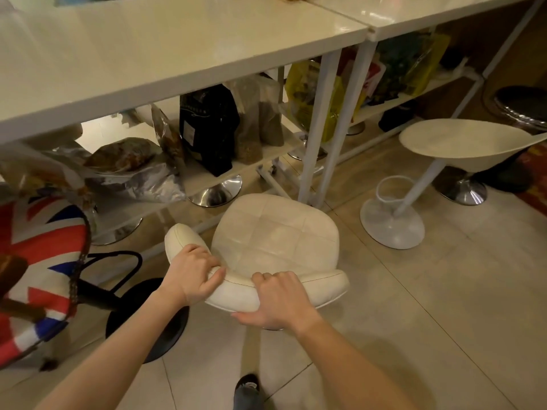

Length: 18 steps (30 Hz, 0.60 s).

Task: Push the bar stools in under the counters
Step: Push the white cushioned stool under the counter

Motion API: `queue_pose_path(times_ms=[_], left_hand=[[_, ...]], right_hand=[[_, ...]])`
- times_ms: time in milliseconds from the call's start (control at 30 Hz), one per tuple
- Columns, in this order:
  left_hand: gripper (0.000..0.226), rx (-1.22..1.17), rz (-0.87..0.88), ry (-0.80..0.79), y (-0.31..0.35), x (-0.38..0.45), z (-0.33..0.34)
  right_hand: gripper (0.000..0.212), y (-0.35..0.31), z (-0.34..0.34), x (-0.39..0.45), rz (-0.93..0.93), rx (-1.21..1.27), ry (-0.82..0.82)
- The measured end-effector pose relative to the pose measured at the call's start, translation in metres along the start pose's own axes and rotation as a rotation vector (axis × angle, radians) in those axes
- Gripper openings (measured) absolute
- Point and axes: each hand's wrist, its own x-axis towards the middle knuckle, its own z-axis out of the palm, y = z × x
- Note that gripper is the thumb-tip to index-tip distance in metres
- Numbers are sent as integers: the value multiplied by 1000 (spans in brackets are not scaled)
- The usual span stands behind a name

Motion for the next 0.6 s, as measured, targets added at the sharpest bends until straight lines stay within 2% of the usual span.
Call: queue_pose_path(times_ms=[367, 600], left_hand=[[54, -2, -49, 27, -37, 49, 2], [61, 4, -72, 27, -48, 77, 5]], right_hand=[[70, 22, -9, 63, -11, 4, -9], [73, 45, -14, 97, -32, -16, -32]])
